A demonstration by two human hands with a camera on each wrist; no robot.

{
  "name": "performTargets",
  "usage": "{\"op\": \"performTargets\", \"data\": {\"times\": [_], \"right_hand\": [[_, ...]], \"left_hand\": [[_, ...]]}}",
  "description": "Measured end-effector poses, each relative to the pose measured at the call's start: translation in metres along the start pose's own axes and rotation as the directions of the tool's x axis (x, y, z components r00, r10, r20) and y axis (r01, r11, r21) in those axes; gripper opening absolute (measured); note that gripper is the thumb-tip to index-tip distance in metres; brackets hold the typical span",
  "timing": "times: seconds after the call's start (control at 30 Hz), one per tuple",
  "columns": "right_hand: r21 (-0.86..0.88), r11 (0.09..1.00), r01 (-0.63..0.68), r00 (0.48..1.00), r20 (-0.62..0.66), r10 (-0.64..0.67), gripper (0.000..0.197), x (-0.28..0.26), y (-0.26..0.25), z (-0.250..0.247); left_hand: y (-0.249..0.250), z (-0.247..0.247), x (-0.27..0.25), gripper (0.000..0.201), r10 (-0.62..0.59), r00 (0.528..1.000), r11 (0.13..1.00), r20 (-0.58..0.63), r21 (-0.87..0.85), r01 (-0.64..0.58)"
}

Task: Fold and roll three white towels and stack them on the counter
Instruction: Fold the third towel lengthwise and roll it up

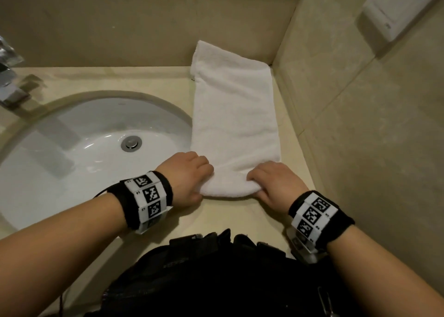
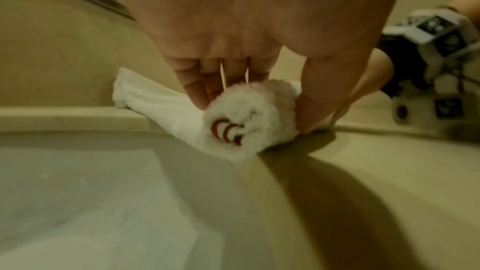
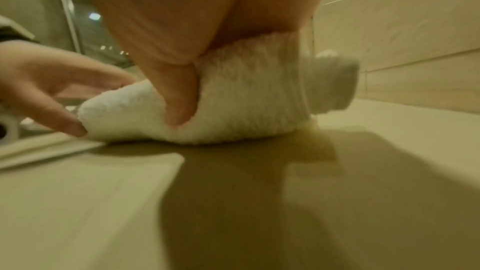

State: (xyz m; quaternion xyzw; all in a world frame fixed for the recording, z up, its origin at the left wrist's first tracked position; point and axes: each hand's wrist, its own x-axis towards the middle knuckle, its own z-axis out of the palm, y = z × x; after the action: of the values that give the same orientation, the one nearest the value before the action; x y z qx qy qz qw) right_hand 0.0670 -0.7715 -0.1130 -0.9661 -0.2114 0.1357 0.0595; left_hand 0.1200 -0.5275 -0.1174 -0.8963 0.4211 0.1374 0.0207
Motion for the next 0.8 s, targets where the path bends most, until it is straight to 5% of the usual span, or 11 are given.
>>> {"op": "performTargets", "data": {"times": [0.07, 0.17, 0.27, 0.37, 0.43, 0.5, 0.6, 0.7, 0.8], "right_hand": [[0.093, 0.992, -0.084, 0.996, 0.004, 0.084, 0.023, 0.024, 0.019, -0.012], [0.222, 0.947, -0.232, 0.971, 0.109, 0.212, 0.03, 0.032, 0.03, -0.022], [0.149, 0.933, -0.328, 0.944, 0.017, 0.329, 0.037, 0.034, 0.032, -0.019], [0.003, 0.971, -0.24, 0.958, -0.163, 0.238, 0.032, 0.033, 0.024, -0.018], [-0.034, 0.992, -0.122, 0.986, -0.122, 0.117, 0.04, 0.028, 0.016, -0.019], [-0.039, 0.996, -0.079, 0.996, -0.033, 0.078, 0.053, 0.021, 0.013, -0.016], [0.051, 0.994, -0.101, 0.991, -0.08, 0.105, 0.037, 0.025, 0.019, -0.015], [0.177, 0.959, -0.222, 0.974, 0.003, 0.225, 0.034, 0.037, 0.031, -0.027], [0.23, 0.911, -0.342, 0.931, 0.21, 0.297, 0.038, 0.04, 0.036, -0.033]], "left_hand": [[-0.019, -0.013, 0.022, 0.038, -0.056, 0.998, 0.983, -0.032, -0.175, 0.05], [-0.028, -0.021, 0.032, 0.032, -0.207, 0.975, 0.871, 0.078, -0.44, 0.22], [-0.031, -0.012, 0.038, 0.038, -0.306, 0.933, 0.736, 0.189, -0.574, 0.358], [-0.035, -0.006, 0.043, 0.036, -0.352, 0.922, 0.711, 0.161, -0.595, 0.375], [-0.037, -0.005, 0.044, 0.032, -0.39, 0.914, 0.693, 0.114, -0.617, 0.373], [-0.035, -0.006, 0.042, 0.029, -0.394, 0.919, 0.748, 0.014, -0.577, 0.329], [-0.028, -0.008, 0.039, 0.038, -0.229, 0.947, 0.928, -0.225, -0.346, 0.141], [-0.017, -0.01, 0.036, 0.058, -0.031, 0.988, 0.999, -0.154, -0.049, 0.024], [-0.014, -0.013, 0.038, 0.043, -0.038, 0.988, 0.999, -0.149, -0.024, 0.035]]}}
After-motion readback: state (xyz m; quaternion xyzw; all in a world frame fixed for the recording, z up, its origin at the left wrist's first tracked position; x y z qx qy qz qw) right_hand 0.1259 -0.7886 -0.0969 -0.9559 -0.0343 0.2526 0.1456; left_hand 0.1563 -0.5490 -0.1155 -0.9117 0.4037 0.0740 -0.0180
